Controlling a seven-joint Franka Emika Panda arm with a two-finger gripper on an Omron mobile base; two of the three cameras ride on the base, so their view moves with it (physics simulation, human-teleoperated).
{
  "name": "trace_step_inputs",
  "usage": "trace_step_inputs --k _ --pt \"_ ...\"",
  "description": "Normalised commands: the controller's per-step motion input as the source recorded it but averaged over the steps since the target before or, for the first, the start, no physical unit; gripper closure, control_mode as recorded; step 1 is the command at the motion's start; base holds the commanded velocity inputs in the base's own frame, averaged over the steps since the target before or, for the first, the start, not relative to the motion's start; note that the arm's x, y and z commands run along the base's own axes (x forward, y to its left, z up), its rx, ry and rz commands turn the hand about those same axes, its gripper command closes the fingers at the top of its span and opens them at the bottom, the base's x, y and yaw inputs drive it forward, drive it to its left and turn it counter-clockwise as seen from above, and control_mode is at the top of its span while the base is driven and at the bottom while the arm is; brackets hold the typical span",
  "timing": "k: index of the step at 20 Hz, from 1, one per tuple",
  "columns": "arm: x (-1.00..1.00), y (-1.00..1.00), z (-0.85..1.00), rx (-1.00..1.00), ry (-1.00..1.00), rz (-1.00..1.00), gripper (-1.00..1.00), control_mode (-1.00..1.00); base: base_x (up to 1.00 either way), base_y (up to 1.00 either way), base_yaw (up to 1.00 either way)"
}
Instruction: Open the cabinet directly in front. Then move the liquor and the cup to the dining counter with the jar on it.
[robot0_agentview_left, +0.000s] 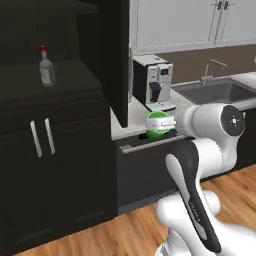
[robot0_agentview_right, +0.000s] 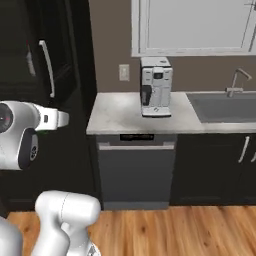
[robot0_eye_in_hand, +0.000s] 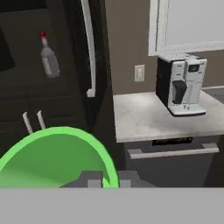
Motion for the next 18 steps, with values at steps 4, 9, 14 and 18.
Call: trace_step_inputs --k 4,9,14,18 --pt "0.00 0.00 0.00 0.00 0.00 0.00 1.00 1.00 0.05 -0.63 -0.91" --pt "0.00 0.00 0.00 0.00 0.00 0.00 1.00 1.00 0.00 -0.07 -1.00" --pt "0.00 0.00 0.00 0.00 0.00 0.00 1.00 1.00 0.00 0.00 -1.00" --pt "0.00 0.00 0.00 0.00 0.00 0.00 1.00 1.00 0.00 0.00 -1.00"
